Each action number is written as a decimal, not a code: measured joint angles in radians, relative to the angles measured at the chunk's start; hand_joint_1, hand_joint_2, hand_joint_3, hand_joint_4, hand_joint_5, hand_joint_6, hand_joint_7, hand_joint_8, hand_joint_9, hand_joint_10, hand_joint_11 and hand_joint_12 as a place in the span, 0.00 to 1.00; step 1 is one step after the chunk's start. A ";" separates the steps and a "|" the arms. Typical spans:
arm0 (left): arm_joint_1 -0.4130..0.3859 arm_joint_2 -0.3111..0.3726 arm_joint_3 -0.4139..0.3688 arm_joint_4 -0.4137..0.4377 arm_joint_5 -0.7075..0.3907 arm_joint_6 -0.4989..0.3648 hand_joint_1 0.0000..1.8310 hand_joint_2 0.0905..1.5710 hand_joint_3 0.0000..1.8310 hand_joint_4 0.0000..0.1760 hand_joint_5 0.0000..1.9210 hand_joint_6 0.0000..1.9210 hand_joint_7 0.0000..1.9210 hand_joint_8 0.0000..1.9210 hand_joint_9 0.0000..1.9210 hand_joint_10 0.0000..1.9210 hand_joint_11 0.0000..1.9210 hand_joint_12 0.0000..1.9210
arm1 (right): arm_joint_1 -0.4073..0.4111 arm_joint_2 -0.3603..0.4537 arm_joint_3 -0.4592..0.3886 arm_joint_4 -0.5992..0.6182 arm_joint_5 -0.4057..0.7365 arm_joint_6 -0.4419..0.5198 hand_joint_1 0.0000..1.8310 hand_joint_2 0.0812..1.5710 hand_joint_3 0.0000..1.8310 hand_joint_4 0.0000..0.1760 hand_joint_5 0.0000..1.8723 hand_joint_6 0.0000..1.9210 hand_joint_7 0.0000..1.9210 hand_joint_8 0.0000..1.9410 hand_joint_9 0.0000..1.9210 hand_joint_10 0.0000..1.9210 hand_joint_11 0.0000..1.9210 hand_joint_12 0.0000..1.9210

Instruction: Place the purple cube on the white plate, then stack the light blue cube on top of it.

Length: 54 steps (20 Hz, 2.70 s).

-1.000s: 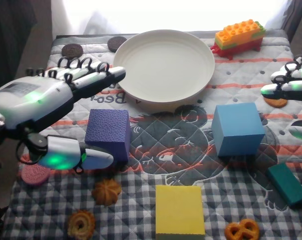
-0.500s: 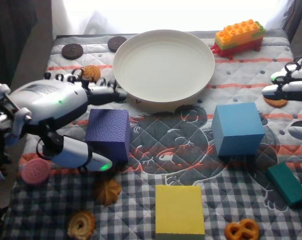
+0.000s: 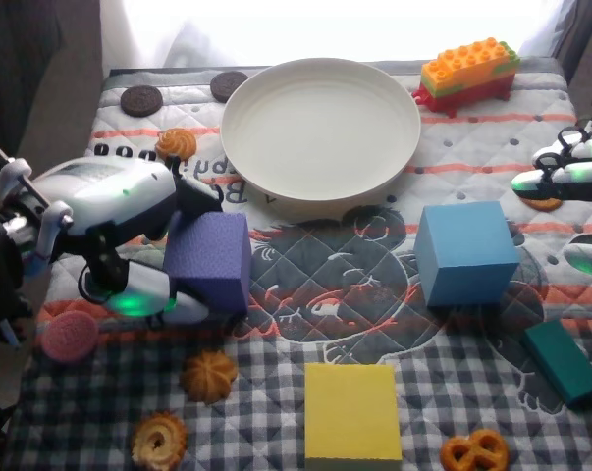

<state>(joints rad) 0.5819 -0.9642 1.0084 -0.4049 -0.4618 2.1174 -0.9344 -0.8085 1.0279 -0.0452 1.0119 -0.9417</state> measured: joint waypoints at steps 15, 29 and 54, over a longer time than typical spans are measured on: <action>-0.310 -0.251 0.332 -0.023 0.096 0.003 0.68 0.73 0.00 0.00 0.42 0.54 0.50 0.64 0.44 0.48 0.37 0.65 | 0.000 -0.035 0.019 0.001 0.003 0.013 0.17 0.87 0.00 0.04 0.32 0.00 0.28 0.00 0.29 0.00 0.11 0.47; -0.355 -0.512 0.650 -0.232 0.291 0.233 0.56 0.71 0.00 0.64 0.47 0.56 0.39 0.60 0.32 0.69 0.22 0.85 | 0.022 -0.108 0.077 -0.027 0.025 0.068 0.20 0.88 0.00 0.09 0.31 0.00 0.26 0.00 0.28 0.00 0.17 0.35; -0.301 -0.437 0.510 -0.208 0.205 0.238 0.33 0.54 0.00 1.00 0.00 0.00 0.00 0.00 0.10 0.00 0.00 0.41 | 0.022 -0.048 0.068 -0.014 0.143 0.091 0.26 0.67 0.00 1.00 0.07 0.00 0.04 0.00 0.01 0.00 0.00 0.00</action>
<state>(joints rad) 0.2806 -1.4014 1.5181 -0.6132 -0.2569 2.3550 -0.9127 -0.8566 1.0962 -0.0597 1.1545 -0.8505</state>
